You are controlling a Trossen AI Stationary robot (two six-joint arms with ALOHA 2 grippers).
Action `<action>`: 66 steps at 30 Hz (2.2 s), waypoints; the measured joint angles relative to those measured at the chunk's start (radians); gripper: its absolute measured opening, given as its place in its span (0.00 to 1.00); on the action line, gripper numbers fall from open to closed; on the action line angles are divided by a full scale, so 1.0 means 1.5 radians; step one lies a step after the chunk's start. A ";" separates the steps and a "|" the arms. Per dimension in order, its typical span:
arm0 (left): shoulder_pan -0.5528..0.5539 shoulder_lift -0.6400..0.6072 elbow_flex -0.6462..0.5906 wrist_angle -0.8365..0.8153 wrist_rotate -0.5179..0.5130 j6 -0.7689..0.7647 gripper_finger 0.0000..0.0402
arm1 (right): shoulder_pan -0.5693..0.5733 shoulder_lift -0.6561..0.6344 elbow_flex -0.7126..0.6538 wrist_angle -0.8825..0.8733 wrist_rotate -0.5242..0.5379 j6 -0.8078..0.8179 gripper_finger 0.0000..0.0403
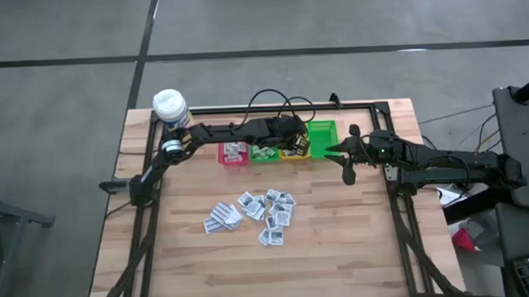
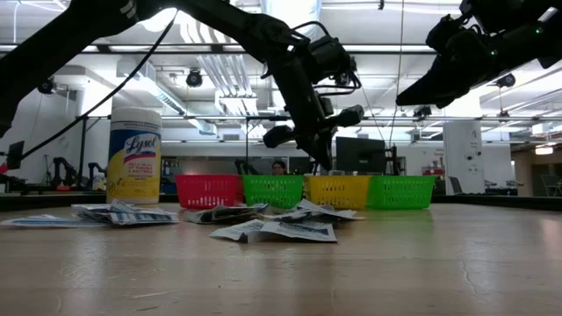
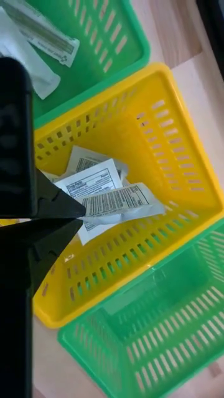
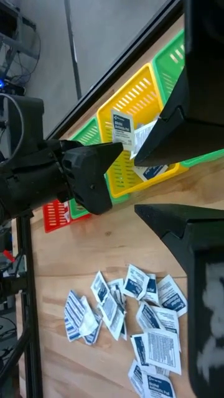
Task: Pick & Place First Aid Supplies
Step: Put the alcohol pad into the yellow bin
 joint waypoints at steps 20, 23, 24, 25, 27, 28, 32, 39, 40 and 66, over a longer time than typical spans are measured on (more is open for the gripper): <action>0.001 0.000 -0.001 0.001 -0.001 0.040 0.30 | 0.000 0.000 0.000 0.000 -0.001 0.000 0.27; 0.002 -0.005 0.002 -0.010 0.012 0.070 0.41 | 0.000 0.000 0.000 0.000 -0.001 0.000 0.26; 0.002 -0.008 0.006 -0.019 0.032 0.081 0.44 | 0.000 0.000 0.000 0.000 -0.001 0.000 0.25; 0.003 -0.014 0.012 -0.027 0.057 0.087 0.46 | 0.000 0.000 0.000 0.000 -0.001 0.000 0.25; 0.004 -0.033 0.021 -0.046 0.105 0.086 0.49 | 0.000 0.000 0.000 0.000 -0.001 0.000 0.24; 0.002 -0.046 0.023 -0.056 0.127 0.082 0.49 | 0.000 0.000 0.000 0.000 -0.001 0.000 0.24; -0.025 -0.087 0.023 -0.126 0.160 0.065 0.49 | 0.000 0.000 0.000 -0.001 -0.001 0.000 0.24; -0.096 -0.132 0.022 -0.302 0.161 -0.048 0.50 | 0.000 -0.001 0.000 -0.001 -0.001 -0.003 0.26; -0.105 -0.132 0.022 -0.317 0.158 -0.055 0.50 | 0.000 -0.001 0.000 -0.001 -0.001 -0.003 0.27; -0.206 -0.128 -0.239 -0.379 0.114 -0.128 0.49 | 0.000 -0.001 0.000 -0.001 0.000 -0.020 0.25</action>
